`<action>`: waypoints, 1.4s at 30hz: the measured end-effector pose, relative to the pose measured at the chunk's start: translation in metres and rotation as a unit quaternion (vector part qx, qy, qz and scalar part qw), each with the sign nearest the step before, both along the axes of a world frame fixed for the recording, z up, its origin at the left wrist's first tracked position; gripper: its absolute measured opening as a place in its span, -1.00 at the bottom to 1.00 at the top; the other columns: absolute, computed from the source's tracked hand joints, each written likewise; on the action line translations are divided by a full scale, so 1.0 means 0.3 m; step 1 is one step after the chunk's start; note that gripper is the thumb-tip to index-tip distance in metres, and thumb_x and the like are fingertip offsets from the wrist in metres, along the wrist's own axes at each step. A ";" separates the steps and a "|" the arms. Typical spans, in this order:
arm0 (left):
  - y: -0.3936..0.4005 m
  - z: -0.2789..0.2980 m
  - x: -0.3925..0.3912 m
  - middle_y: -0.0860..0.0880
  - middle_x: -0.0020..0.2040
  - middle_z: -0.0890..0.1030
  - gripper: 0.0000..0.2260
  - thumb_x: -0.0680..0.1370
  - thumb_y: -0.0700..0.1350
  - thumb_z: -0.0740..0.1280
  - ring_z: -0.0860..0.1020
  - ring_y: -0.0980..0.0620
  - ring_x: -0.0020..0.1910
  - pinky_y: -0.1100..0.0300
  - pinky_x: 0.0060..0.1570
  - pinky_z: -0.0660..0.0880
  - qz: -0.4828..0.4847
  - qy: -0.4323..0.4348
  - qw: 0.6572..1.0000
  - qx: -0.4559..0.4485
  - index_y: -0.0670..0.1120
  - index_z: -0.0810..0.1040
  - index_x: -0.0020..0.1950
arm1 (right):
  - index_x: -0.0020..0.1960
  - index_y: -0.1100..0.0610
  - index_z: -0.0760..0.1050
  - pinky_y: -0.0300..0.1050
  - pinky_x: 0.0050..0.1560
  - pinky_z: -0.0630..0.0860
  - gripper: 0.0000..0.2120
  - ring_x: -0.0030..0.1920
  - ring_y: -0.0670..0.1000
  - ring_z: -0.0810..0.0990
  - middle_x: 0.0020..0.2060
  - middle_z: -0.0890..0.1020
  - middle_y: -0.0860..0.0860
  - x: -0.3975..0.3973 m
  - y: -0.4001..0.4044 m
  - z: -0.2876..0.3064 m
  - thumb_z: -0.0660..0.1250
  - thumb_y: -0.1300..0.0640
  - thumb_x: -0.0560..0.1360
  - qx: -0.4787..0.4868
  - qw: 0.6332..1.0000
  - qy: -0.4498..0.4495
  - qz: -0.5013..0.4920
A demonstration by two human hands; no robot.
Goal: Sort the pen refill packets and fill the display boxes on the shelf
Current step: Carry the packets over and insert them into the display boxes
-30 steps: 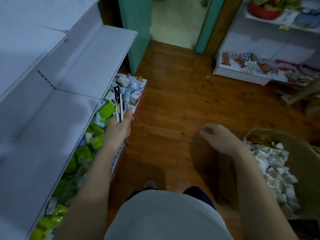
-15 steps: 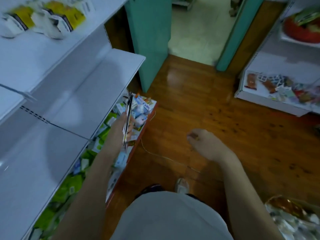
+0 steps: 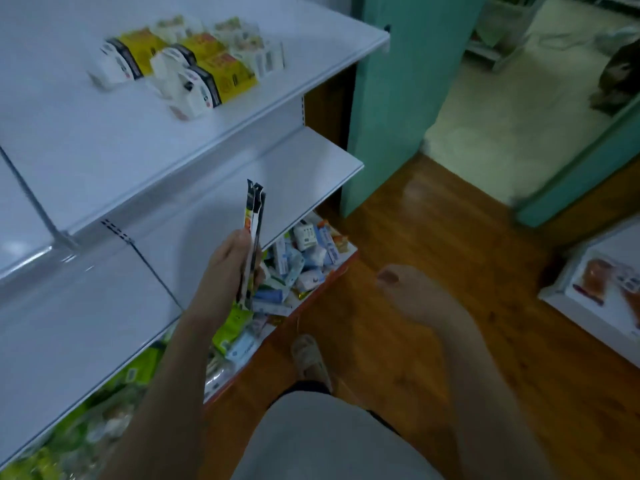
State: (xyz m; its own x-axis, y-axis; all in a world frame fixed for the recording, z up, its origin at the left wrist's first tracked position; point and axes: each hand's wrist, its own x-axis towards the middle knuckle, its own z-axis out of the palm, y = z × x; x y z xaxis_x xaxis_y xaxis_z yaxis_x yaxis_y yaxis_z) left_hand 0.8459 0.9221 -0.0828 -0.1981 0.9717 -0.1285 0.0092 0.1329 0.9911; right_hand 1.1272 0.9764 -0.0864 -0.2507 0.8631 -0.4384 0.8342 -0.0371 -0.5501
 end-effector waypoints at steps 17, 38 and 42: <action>0.680 0.545 -0.153 -0.13 -0.24 0.41 -0.79 0.60 0.06 0.21 0.40 0.04 -0.35 0.18 -0.35 0.42 0.253 -0.147 0.908 0.301 -0.08 0.39 -0.06 | 0.03 -0.18 0.51 0.05 -0.08 0.56 -0.91 -0.12 -0.02 0.61 -0.14 0.63 -0.10 -0.752 0.655 0.489 0.29 0.02 0.61 0.105 0.880 0.409 0.217; 0.559 0.491 -0.342 -0.06 -0.21 0.70 -0.95 0.57 -0.23 0.38 0.69 -0.04 -0.12 0.17 -0.13 0.60 0.593 -0.004 0.788 0.163 -0.18 0.59 -0.09 | 0.37 -0.23 0.37 0.04 0.38 0.34 -0.37 0.32 -0.11 0.38 0.31 0.45 -0.24 -0.915 1.097 0.471 0.49 -0.24 0.36 0.165 0.836 0.136 0.506; 0.546 0.494 -0.320 -0.05 -0.23 0.70 -0.94 0.55 -0.24 0.40 0.70 -0.03 -0.14 0.18 -0.15 0.61 0.632 -0.002 0.756 0.173 -0.13 0.59 -0.12 | 0.45 -0.18 0.32 -0.04 0.39 0.18 -0.35 0.35 -0.07 0.33 0.35 0.45 -0.20 -0.933 1.081 0.448 0.47 -0.16 0.43 0.252 0.810 0.122 0.516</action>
State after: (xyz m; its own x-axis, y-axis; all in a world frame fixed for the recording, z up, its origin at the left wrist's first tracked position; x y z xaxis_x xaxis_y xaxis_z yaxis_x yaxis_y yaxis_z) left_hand 0.7498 1.0860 0.0654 -0.9960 -0.0168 0.0873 0.0888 -0.2342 0.9681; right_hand 0.8472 1.3008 0.0480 -0.9782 0.1937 0.0749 0.1432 0.8902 -0.4325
